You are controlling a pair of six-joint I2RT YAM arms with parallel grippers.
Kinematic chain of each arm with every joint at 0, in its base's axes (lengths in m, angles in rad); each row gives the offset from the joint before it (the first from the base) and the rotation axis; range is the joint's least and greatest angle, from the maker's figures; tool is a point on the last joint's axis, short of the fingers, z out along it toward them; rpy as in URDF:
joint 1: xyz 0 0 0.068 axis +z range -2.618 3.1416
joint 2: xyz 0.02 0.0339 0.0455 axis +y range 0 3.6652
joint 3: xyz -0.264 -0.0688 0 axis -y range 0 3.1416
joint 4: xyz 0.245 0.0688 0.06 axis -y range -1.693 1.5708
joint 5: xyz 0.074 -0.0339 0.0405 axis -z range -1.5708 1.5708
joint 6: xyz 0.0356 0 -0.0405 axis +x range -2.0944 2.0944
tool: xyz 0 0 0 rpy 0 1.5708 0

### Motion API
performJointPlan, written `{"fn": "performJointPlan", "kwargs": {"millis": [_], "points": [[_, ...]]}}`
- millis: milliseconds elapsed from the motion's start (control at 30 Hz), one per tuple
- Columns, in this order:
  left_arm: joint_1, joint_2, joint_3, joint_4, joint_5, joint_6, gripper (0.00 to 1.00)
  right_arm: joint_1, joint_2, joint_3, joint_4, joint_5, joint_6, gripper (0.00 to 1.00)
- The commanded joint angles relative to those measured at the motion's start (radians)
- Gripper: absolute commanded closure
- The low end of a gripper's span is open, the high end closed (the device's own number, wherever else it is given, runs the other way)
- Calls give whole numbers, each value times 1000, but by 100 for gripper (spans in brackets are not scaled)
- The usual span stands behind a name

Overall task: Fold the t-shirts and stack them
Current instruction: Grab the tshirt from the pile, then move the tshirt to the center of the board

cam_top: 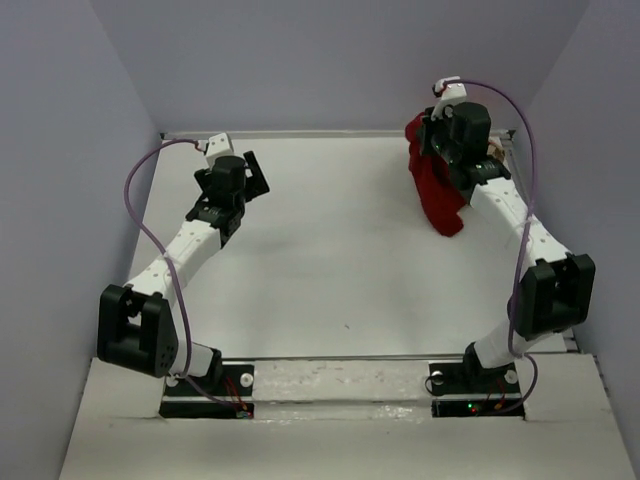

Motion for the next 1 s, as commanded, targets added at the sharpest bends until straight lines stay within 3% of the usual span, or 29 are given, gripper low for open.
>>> {"fn": "performJointPlan", "kwargs": {"millis": [0, 67, 200, 267, 400, 533, 733, 833, 967], "points": [[-14, -12, -4, 31, -16, 0, 1, 58, -66, 165, 19, 130, -79, 100], [-18, -17, -7, 31, -16, 0, 1, 75, -140, 123, 24, 103, -94, 100], [-21, -15, -1, 26, -20, 6, 1, 98, -280, 39, -71, -70, 100, 100], [-20, -14, 1, 26, -13, 3, 1, 108, -241, 64, -170, -109, 115, 100], [-27, -6, 10, 25, 3, 1, 1, 108, -194, -48, -192, -145, 152, 100], [-37, -17, 24, 13, -16, 20, 1, 170, -82, -98, -260, -374, 262, 100], [-43, -40, 39, 2, -17, 30, 1, 446, -13, -174, -269, -264, 299, 100], [-58, -30, 50, -6, -7, 35, 1, 618, 86, -123, -322, -160, 302, 100], [-90, -17, 67, -16, 7, 49, 1, 713, 196, -48, -367, -46, 330, 96]]}}
